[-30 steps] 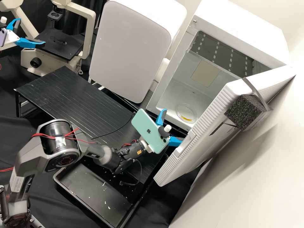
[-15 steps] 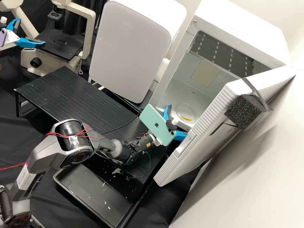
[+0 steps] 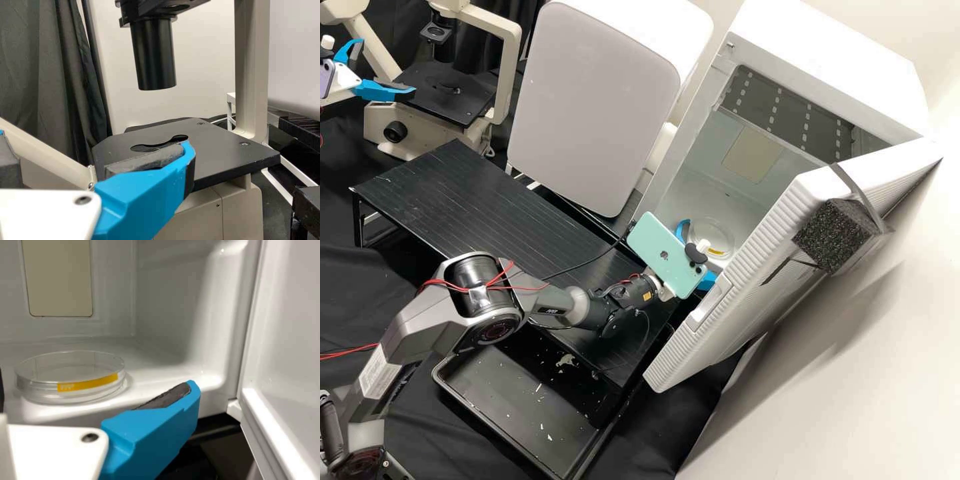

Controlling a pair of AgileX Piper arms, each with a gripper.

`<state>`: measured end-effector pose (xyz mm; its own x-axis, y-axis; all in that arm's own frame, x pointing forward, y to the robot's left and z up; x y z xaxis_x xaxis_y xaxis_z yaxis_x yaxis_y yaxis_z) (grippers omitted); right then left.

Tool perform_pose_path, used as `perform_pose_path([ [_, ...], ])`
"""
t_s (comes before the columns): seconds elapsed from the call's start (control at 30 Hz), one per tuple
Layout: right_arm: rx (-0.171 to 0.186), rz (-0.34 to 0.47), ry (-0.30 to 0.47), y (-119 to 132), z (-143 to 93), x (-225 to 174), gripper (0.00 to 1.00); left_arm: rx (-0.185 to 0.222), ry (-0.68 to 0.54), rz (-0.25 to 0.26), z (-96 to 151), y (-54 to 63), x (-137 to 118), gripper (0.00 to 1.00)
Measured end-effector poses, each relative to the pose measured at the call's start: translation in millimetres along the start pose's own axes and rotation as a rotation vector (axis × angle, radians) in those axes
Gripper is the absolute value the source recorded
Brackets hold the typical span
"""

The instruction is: Take the petri dish out of the incubator

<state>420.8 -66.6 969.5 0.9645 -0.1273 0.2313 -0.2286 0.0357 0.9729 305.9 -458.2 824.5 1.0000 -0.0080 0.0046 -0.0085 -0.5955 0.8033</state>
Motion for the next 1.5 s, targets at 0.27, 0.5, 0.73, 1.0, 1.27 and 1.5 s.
perform_pose_path([
  [0.27, 0.011, -0.009, -0.001, 1, 0, 8, 1.0, 0.0, 0.0, 0.0, 0, 0.0, 0, 1.0],
  [0.5, 0.002, -0.012, 0.0, 1, 1, 15, 1.0, 0.0, 0.0, 0.0, 0, 0.0, 0, 1.0],
  [0.73, -0.007, -0.016, 0.004, 2, 1, 16, 1.0, 0.0, 0.0, 0.0, 0, 0.0, 0, 1.0],
  [1.0, -0.024, -0.027, 0.011, 1, 0, 16, 0.0, 0.0, 0.0, 0.0, 0, 0.0, 0, 1.0],
  [1.27, -0.025, -0.038, 0.017, 0, 0, 16, 0.0, 0.0, 0.0, 0.0, 0, 0.0, 0, 1.0],
  [1.5, -0.025, -0.054, 0.026, -2, -1, 16, 0.0, 0.0, 0.0, 0.0, 0, 0.0, 0, 1.0],
])
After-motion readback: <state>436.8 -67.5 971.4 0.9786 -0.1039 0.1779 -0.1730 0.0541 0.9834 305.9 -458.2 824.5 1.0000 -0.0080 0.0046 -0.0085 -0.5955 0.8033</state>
